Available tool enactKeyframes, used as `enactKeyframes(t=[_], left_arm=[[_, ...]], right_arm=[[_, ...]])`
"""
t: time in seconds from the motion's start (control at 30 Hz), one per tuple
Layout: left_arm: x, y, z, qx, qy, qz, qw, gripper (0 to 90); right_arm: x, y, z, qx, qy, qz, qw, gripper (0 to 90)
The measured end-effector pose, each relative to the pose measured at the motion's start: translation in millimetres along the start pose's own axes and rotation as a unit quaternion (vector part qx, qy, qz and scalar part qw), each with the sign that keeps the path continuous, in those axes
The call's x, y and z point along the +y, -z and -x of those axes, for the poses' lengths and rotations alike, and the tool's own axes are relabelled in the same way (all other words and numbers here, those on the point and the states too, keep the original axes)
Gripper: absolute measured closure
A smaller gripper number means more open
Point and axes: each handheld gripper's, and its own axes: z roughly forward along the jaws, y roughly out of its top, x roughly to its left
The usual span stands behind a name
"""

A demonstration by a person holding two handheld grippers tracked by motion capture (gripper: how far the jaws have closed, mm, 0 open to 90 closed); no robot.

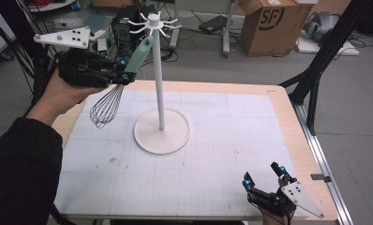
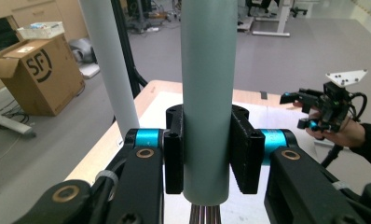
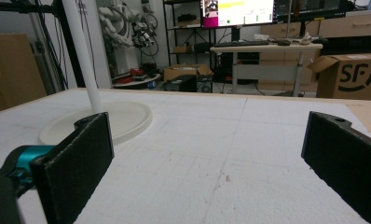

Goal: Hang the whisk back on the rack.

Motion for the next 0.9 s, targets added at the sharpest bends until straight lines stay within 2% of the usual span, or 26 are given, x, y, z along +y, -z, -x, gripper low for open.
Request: enactKeyframes(t=[0.1, 0.3, 0.57, 0.9], left_arm=[[-0.9, -3.1, -0.8, 0.009, -0.003, -0.002, 1.0000, 69.7], [-10.6, -4.3, -5.8, 0.019, 0.012, 0.018, 0.9996, 69.7], [-13.6, -4.4, -11.0, 0.035, 0.015, 0.016, 0.9992, 69.7], [-14.8, -14.8, -18.9, 0.039, 0.015, 0.015, 0.9990, 69.7]], right_arm=[[0.0, 0.0, 0.0, 0.000, 0.001, 0.000, 1.0000, 1.1], [0.1, 0.6, 0.1, 0.000, 0.001, 0.000, 1.0000, 1.1], [-0.1, 0.2, -0.1, 0.000, 0.001, 0.000, 1.0000, 1.1], [-0.7, 2.5, 1.9, -0.006, 0.000, -0.001, 1.0000, 1.1]])
